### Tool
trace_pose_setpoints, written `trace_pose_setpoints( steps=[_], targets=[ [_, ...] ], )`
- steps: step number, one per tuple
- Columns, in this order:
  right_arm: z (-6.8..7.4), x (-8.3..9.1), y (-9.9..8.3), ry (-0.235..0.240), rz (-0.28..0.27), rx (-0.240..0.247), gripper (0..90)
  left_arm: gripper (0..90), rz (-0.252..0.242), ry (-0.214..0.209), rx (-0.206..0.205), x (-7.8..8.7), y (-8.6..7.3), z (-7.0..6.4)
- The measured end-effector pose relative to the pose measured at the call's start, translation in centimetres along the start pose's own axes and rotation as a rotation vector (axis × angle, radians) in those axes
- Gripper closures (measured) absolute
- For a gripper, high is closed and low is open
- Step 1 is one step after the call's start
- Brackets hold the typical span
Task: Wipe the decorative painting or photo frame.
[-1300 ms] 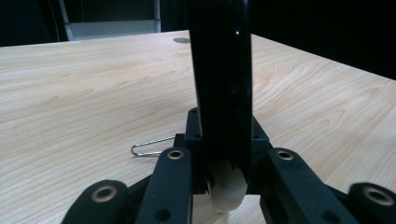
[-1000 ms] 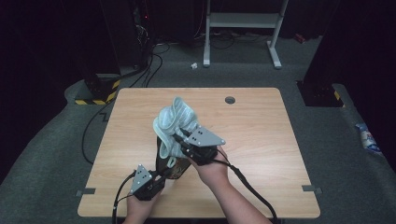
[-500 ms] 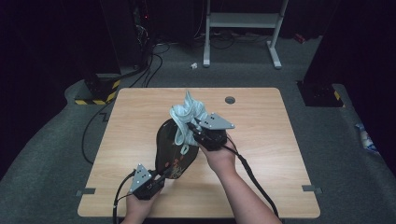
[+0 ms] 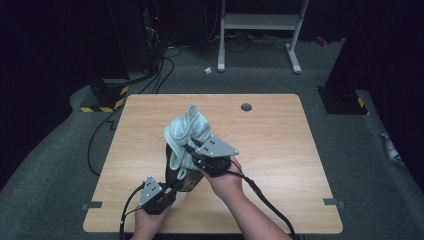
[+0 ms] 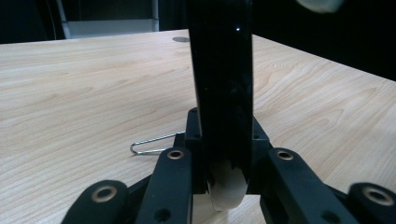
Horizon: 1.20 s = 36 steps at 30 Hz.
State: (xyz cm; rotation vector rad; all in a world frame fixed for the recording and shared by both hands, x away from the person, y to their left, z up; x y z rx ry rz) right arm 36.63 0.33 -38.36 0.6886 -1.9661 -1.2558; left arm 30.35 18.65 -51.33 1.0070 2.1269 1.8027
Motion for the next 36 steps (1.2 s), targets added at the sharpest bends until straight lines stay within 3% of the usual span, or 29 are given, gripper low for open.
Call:
trace_pose_setpoints(
  steps=[3,7,17,22,28,36],
  targets=[
    [0.7,0.1,0.3,0.008,-0.011,0.011,75.1,78.0,-0.001,0.0,-0.001,0.0,0.0,0.0],
    [0.1,0.1,0.4,-0.003,-0.012,0.01,75.1,77.9,0.001,-0.002,-0.008,0.0,0.0,0.0],
    [-5.0,-0.8,-1.3,-0.087,0.05,-0.084,75.0,77.8,-0.003,0.002,0.003,-0.1,0.1,-0.1],
    [-6.2,-1.0,-2.2,-0.109,0.077,-0.117,74.9,77.8,-0.004,0.002,-0.001,-0.2,0.1,-0.1],
    [-4.9,-0.6,-1.8,-0.088,0.045,-0.093,74.9,77.9,0.0,0.009,0.002,0.0,-0.1,-0.2],
    [-0.1,0.0,0.5,-0.007,-0.017,0.014,75.0,77.8,0.007,0.009,0.002,0.0,0.0,-0.1]
  ],
)
Point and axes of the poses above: each handheld gripper's, and its own axes: x roughly backward along the jaws, y roughly out of its top, z roughly to its left, the point moved 2 cm from there along -x, roughly forward along the jaws, and after that the axes turned 10 degrees about x, right-handed, at the moved point
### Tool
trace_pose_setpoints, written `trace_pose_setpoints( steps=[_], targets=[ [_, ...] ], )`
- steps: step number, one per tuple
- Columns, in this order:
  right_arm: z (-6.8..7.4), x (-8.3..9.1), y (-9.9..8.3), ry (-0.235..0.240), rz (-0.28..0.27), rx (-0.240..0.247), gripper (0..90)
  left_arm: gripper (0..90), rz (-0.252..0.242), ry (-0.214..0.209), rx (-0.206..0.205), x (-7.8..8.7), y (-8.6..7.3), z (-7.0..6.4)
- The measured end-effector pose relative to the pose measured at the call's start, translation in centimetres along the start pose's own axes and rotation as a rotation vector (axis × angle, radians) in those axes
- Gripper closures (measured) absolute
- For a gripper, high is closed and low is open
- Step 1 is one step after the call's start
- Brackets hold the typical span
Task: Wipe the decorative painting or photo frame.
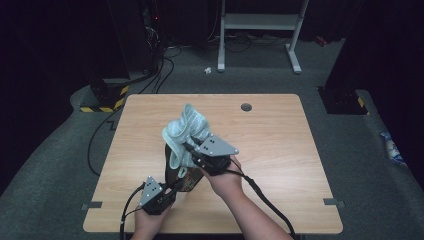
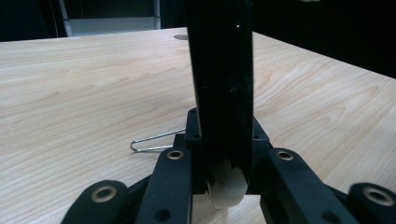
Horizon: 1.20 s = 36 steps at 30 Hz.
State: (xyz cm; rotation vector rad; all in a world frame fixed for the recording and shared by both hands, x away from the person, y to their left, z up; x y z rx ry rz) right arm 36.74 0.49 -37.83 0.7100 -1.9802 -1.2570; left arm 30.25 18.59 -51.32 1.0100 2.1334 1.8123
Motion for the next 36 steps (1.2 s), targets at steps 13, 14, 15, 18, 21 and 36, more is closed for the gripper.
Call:
trace_pose_setpoints(
  steps=[13,14,15,18,21,36],
  targets=[
    [-1.2,-0.2,-0.3,0.007,0.023,-0.031,74.6,77.8,-0.005,-0.003,-0.003,-0.1,0.0,0.0],
    [-1.7,-0.2,-0.6,-0.001,0.031,-0.038,74.6,77.8,-0.003,-0.002,-0.006,-0.1,0.0,0.0],
    [-2.0,-0.3,-0.8,-0.008,0.037,-0.041,74.5,77.8,-0.002,-0.001,-0.006,-0.1,0.0,0.0],
    [-3.1,-0.5,-1.4,-0.028,0.057,-0.055,74.4,77.7,-0.003,-0.001,-0.007,-0.1,0.0,0.0],
    [-4.5,-0.7,-2.1,-0.049,0.077,-0.082,74.4,77.7,-0.003,-0.002,-0.008,-0.1,0.0,0.0],
    [-0.6,0.4,-1.0,0.03,0.016,-0.042,74.5,78.0,-0.001,0.001,-0.014,-0.1,0.0,-0.1]
  ],
)
Point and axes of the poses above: each handheld gripper's, and its own axes: x roughly backward along the jaws, y roughly out of its top, z roughly to its left, the point moved 2 cm from there along -x, roughly forward along the jaws, and after that the axes turned 10 degrees about x, right-handed, at the moved point
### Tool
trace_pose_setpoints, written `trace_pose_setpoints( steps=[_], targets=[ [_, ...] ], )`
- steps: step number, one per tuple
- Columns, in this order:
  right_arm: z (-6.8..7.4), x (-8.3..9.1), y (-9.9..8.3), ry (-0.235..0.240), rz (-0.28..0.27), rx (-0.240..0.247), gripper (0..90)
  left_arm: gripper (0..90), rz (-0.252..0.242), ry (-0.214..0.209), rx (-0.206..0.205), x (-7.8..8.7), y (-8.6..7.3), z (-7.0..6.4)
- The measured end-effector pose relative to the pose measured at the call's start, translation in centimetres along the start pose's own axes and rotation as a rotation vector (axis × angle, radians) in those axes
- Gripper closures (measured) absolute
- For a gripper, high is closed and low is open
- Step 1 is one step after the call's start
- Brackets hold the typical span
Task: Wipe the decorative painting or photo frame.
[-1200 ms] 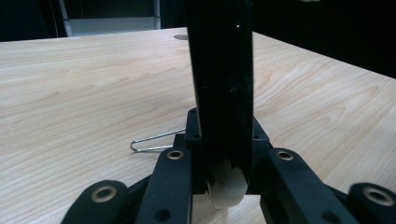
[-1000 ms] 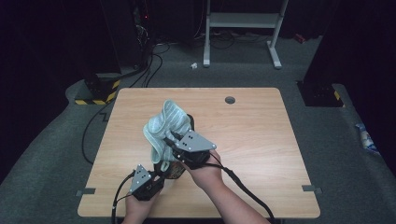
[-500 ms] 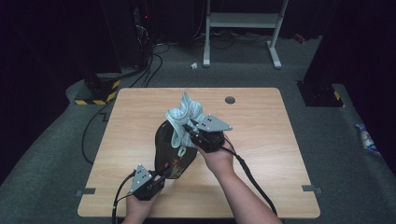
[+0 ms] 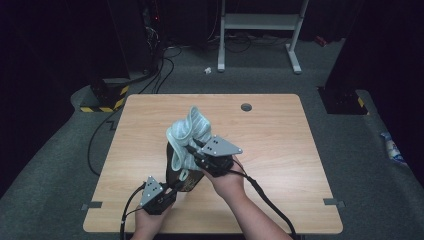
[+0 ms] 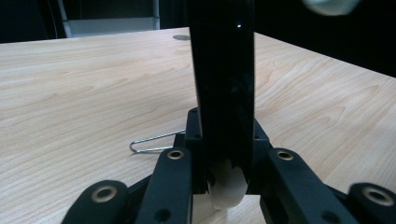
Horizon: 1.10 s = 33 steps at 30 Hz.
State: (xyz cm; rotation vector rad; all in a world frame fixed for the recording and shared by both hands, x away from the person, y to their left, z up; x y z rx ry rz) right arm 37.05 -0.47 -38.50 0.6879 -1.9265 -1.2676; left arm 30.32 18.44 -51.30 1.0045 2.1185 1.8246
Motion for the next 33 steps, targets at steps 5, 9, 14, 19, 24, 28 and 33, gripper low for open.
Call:
trace_pose_setpoints(
  steps=[5,9,14,19,24,28,33],
  targets=[
    [1.0,0.1,0.3,0.012,-0.012,0.021,74.5,78.0,0.0,-0.001,0.003,0.0,0.0,0.0],
    [0.1,-0.3,-0.1,0.002,0.003,0.014,74.5,78.0,0.003,-0.002,0.006,0.0,0.0,0.1],
    [-1.4,-0.5,-0.6,-0.024,0.018,-0.014,74.5,77.9,0.006,-0.004,0.005,0.0,0.0,0.1],
    [-3.2,-0.8,-1.4,-0.065,0.048,-0.031,74.5,77.9,0.007,-0.003,0.005,0.0,0.1,0.1],
    [-4.5,-1.1,-2.4,-0.091,0.077,-0.056,74.5,77.9,0.004,-0.003,0.009,0.0,0.1,0.1],
    [-4.3,-1.0,-2.9,-0.088,0.087,-0.056,74.5,77.9,0.008,-0.001,0.004,0.0,0.0,0.1],
    [-2.5,-0.8,-2.9,-0.05,0.081,-0.039,74.5,77.9,0.012,0.002,0.002,0.0,0.0,0.1]
  ],
)
Point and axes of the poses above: each handheld gripper's, and its own axes: x roughly backward along the jaws, y roughly out of its top, z roughly to its left, the point moved 2 cm from there along -x, roughly forward along the jaws, and after that the axes turned 10 degrees about x, right-handed, at the moved point
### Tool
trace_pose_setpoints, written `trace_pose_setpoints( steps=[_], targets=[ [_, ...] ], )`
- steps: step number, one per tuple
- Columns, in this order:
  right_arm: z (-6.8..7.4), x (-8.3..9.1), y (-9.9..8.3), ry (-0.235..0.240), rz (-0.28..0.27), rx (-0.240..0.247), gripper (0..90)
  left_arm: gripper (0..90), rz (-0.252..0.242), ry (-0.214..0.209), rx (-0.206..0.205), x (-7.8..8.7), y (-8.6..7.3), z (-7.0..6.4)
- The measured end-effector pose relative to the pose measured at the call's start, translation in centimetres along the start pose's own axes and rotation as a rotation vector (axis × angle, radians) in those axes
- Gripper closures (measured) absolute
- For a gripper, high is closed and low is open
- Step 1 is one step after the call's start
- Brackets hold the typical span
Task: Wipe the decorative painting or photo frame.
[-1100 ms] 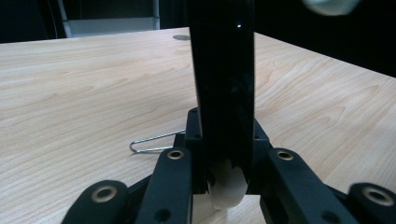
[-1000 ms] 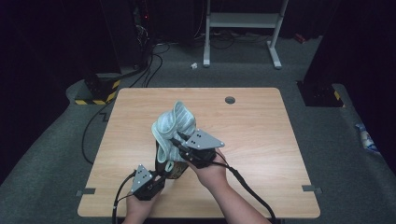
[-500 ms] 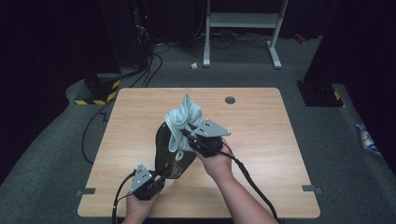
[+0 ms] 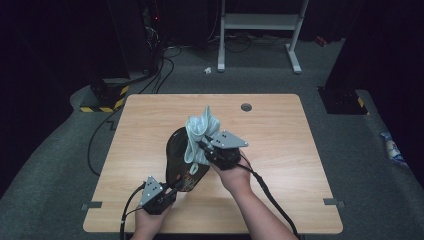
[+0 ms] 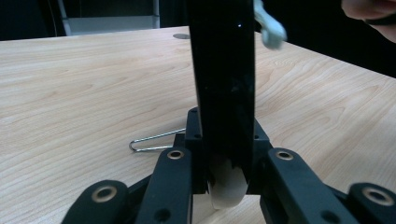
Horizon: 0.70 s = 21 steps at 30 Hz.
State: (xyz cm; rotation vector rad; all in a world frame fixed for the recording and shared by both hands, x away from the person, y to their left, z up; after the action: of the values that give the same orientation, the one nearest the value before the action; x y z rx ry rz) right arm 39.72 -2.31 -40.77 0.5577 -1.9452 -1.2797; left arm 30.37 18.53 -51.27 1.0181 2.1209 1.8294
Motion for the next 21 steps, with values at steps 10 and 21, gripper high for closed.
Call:
trace_pose_setpoints(
  steps=[10,21],
  targets=[
    [3.3,0.6,0.8,0.076,-0.038,0.06,74.5,78.0,-0.002,-0.001,0.009,-0.1,0.0,-0.1],
    [-0.8,-0.4,-0.9,-0.015,0.031,-0.002,74.5,77.8,-0.001,0.0,0.006,-0.1,0.0,-0.1]
  ],
)
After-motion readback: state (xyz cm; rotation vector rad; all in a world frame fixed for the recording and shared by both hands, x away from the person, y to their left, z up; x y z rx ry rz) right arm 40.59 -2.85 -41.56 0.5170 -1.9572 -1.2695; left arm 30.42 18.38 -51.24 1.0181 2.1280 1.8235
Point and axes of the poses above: each handheld gripper's, and its own axes: x roughly backward along the jaws, y roughly out of its top, z roughly to its left, the point moved 2 cm from there along -x, roughly forward along the jaws, and after that the axes turned 10 degrees about x, right-handed, at the moved point
